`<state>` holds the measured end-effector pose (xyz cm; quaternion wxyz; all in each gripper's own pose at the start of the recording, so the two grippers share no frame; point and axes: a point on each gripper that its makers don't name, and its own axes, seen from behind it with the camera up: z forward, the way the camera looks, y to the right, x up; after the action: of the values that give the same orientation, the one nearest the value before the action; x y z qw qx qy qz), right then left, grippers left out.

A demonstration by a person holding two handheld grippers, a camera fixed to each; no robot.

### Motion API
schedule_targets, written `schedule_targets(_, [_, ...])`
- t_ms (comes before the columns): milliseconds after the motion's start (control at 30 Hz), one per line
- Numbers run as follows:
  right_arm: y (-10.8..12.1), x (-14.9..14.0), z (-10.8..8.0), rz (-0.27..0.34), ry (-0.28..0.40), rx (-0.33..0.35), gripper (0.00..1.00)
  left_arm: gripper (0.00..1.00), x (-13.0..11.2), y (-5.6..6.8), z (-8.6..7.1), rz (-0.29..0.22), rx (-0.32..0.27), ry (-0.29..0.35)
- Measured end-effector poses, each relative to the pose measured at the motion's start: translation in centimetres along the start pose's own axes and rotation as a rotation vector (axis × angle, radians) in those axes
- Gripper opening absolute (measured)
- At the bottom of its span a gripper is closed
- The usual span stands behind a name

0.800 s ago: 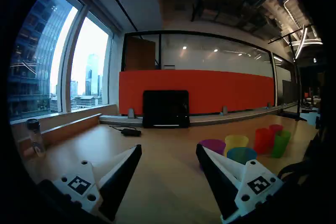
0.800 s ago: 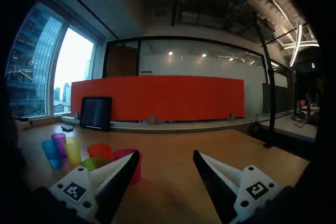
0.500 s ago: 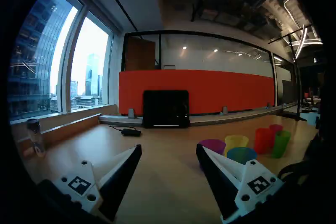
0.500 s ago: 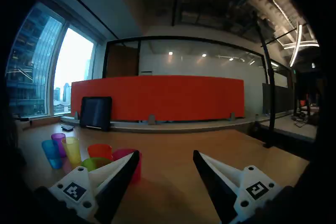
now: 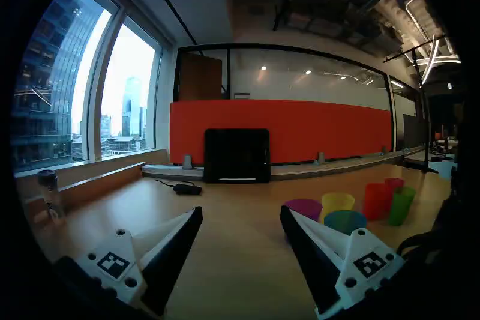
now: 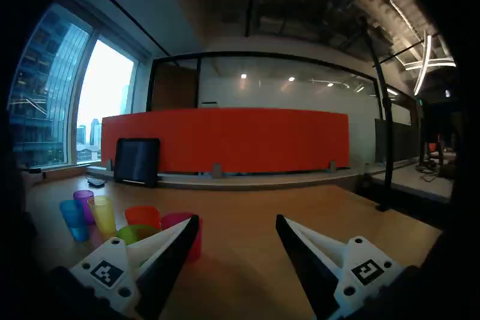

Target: Pour water

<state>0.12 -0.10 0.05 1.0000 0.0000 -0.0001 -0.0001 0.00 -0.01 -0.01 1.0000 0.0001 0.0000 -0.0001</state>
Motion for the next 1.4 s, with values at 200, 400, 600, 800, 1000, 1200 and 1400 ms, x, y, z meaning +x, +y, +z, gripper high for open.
schedule_targets(200, [0.0, 0.07, 0.02, -0.001, 0.0, 0.0, 0.99, 0.96, 0.02, 0.0, -0.03, 0.0, 0.0, 0.0])
schedule_targets(400, [0.01, 0.04, -0.01, 0.0, 0.0, 0.0, 0.99, 0.96, -0.02, -0.03, 0.01, 0.0, 0.0, 0.0])
schedule_targets(600, [0.0, -0.02, 0.02, 0.0, 0.0, 0.0, 0.99, 0.96, -0.01, -0.05, -0.02, 0.0, 0.0, 0.0])
schedule_targets(800, [-0.06, 0.01, 0.04, 0.0, 0.0, 0.001, 0.99, 0.96, 0.03, -0.12, -0.01, 0.001, 0.0, 0.0])
schedule_targets(1000, [-0.07, 0.01, 0.03, 0.0, 0.0, 0.002, 0.99, 0.96, 0.01, -0.08, 0.04, 0.001, -0.001, -0.001])
schedule_targets(1200, [-0.07, -0.17, 0.09, -0.003, -0.009, 0.008, 0.99, 0.96, 0.05, 0.26, 0.14, 0.0, -0.017, -0.003])
schedule_targets(1400, [0.33, -0.29, 0.22, -0.011, -0.045, 0.005, 0.99, 0.96, -0.48, 0.02, 0.3, 0.0, -0.016, -0.028])
